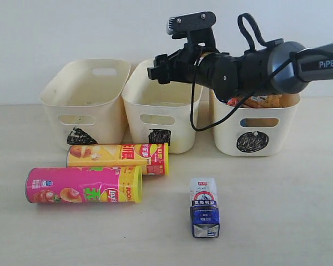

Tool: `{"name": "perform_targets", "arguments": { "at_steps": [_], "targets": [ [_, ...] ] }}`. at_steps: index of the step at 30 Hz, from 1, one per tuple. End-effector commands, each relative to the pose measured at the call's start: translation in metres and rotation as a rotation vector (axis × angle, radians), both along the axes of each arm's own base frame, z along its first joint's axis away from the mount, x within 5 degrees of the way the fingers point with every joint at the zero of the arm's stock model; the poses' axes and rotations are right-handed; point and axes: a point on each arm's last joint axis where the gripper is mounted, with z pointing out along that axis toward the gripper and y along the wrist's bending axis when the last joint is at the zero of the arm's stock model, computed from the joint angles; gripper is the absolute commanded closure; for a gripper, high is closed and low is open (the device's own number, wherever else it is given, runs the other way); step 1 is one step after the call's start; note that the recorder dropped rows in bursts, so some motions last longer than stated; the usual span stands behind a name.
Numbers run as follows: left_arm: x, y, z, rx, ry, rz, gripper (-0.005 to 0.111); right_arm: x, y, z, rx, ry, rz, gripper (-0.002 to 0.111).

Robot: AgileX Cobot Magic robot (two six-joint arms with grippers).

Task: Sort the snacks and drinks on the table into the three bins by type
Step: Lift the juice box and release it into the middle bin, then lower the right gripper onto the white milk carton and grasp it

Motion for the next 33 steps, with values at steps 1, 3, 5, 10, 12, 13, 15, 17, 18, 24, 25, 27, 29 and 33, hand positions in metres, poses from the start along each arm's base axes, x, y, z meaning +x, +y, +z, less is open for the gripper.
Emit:
{"name": "perform_targets", "arguments": {
  "at_steps": [1, 3, 5, 10, 12, 13, 15, 17, 18, 24, 25, 27, 29, 33],
  "targets": [
    [0.0, 0.0, 0.002, 0.003, -0.012, 0.004, 0.103, -0.007, -0.004, 0.018, -0.034, 0.05, 0.021, 0.036],
    [0.0, 0.0, 0.002, 0.003, -0.012, 0.004, 0.103, -0.013, -0.006, 0.024, -0.055, 0.101, 0.035, 0.038],
    [0.0, 0.0, 0.002, 0.003, -0.012, 0.004, 0.103, -0.019, -0.008, 0.032, -0.071, 0.142, 0.048, 0.045],
    [0.0, 0.0, 0.002, 0.003, -0.012, 0.004, 0.103, -0.039, -0.015, 0.055, -0.112, 0.239, 0.08, 0.075],
    [0.0, 0.0, 0.002, 0.003, -0.012, 0.004, 0.103, -0.047, -0.018, 0.064, -0.134, 0.278, 0.096, 0.09],
    [0.0, 0.0, 0.002, 0.003, -0.012, 0.004, 0.103, -0.052, -0.02, 0.067, -0.156, 0.296, 0.108, 0.098],
    [0.0, 0.0, 0.002, 0.003, -0.012, 0.004, 0.103, -0.064, -0.023, 0.076, -0.201, 0.344, 0.138, 0.108],
    [0.0, 0.0, 0.002, 0.003, -0.012, 0.004, 0.103, -0.074, -0.027, 0.08, -0.235, 0.419, 0.159, 0.108],
    [0.0, 0.0, 0.002, 0.003, -0.012, 0.004, 0.103, -0.078, -0.029, 0.079, -0.25, 0.451, 0.167, 0.108],
    [0.0, 0.0, 0.002, 0.003, -0.014, 0.004, 0.103, -0.107, -0.016, 0.066, -0.343, 0.679, 0.192, 0.108],
    [0.0, 0.0, 0.002, 0.003, -0.014, 0.004, 0.103, -0.112, -0.012, 0.065, -0.363, 0.697, 0.176, 0.108],
    [0.0, 0.0, 0.002, 0.003, -0.014, 0.004, 0.103, -0.121, -0.008, 0.061, -0.411, 0.742, 0.091, 0.108],
    [0.0, 0.0, 0.002, 0.003, -0.014, 0.004, 0.103, -0.127, -0.011, 0.059, -0.429, 0.813, 0.011, 0.108],
    [0.0, 0.0, 0.002, 0.003, -0.014, 0.004, 0.103, -0.131, -0.014, 0.055, -0.428, 0.891, -0.031, 0.097]
  ]
}}
